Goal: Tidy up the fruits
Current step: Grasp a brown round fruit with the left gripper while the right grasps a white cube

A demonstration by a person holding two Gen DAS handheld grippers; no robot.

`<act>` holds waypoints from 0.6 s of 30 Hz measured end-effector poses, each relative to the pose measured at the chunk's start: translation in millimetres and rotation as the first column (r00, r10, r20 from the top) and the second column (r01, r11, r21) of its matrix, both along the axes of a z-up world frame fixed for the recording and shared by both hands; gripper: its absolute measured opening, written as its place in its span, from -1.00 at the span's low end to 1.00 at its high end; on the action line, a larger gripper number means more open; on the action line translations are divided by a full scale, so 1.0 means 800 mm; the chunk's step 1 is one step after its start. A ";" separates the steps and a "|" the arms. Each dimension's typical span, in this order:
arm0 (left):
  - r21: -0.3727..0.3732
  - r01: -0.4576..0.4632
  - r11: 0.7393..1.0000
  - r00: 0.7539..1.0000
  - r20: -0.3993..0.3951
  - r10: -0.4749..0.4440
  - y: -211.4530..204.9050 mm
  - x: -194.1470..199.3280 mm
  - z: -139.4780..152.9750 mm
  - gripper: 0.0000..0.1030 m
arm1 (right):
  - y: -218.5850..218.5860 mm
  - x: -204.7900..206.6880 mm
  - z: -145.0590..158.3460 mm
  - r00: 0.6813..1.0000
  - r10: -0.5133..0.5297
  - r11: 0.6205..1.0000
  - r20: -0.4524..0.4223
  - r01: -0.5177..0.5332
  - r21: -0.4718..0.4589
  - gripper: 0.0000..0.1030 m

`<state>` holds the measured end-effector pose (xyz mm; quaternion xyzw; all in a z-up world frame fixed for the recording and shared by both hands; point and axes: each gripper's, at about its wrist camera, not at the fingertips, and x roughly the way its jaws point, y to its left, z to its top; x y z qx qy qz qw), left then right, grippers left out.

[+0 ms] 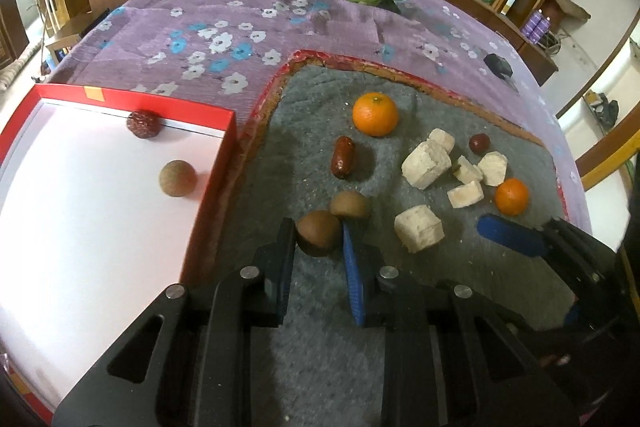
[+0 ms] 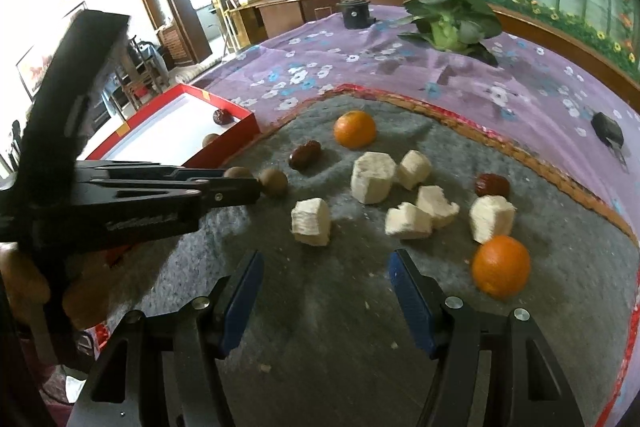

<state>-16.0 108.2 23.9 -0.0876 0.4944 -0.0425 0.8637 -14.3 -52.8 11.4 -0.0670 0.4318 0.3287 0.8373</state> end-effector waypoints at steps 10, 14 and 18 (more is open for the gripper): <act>0.017 0.001 1.000 1.000 0.019 -0.002 0.003 -0.008 0.008 -0.56 | 0.005 0.020 0.004 0.996 -0.087 0.996 -0.011 0.087 0.010 0.11; 0.012 -0.004 1.000 1.000 0.020 0.003 0.005 -0.007 0.008 -0.56 | -0.020 0.018 0.013 0.983 -0.178 0.984 0.032 0.179 -0.019 0.11; 0.004 -0.001 1.000 1.000 0.022 0.001 0.004 -0.008 0.008 -0.56 | -0.025 0.011 0.021 0.990 -0.141 0.990 0.014 0.141 0.010 0.11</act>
